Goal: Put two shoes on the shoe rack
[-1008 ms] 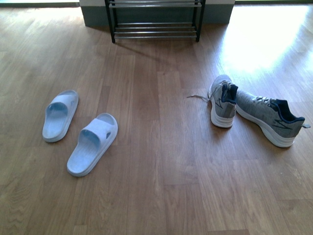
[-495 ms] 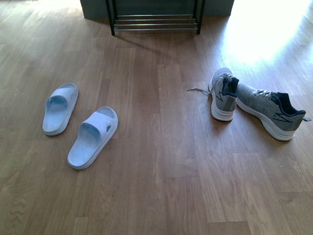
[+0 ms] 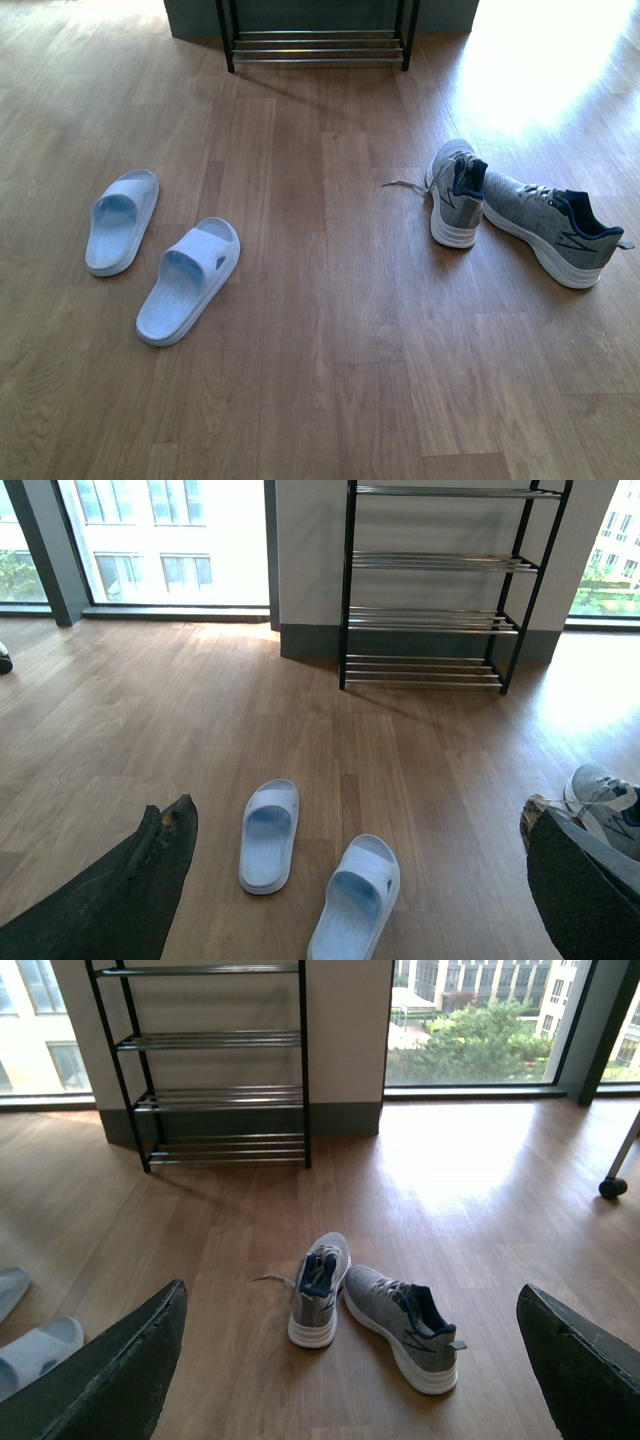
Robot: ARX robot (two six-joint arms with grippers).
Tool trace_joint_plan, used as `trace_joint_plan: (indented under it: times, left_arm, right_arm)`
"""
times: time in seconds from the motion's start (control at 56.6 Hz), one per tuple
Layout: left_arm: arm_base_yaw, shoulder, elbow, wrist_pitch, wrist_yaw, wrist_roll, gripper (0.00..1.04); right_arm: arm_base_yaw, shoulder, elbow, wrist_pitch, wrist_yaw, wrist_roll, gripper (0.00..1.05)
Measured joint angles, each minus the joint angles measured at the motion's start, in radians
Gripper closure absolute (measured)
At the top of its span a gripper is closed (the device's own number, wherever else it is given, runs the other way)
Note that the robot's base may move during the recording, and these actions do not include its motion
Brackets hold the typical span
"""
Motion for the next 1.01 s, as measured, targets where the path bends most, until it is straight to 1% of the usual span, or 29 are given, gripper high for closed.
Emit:
trace_joint_plan:
  times: [1.008]
  left_arm:
    - [0.000, 0.000, 0.000, 0.000, 0.000, 0.000, 0.09]
  right_arm:
    - [0.000, 0.000, 0.000, 0.000, 0.001, 0.000, 0.09]
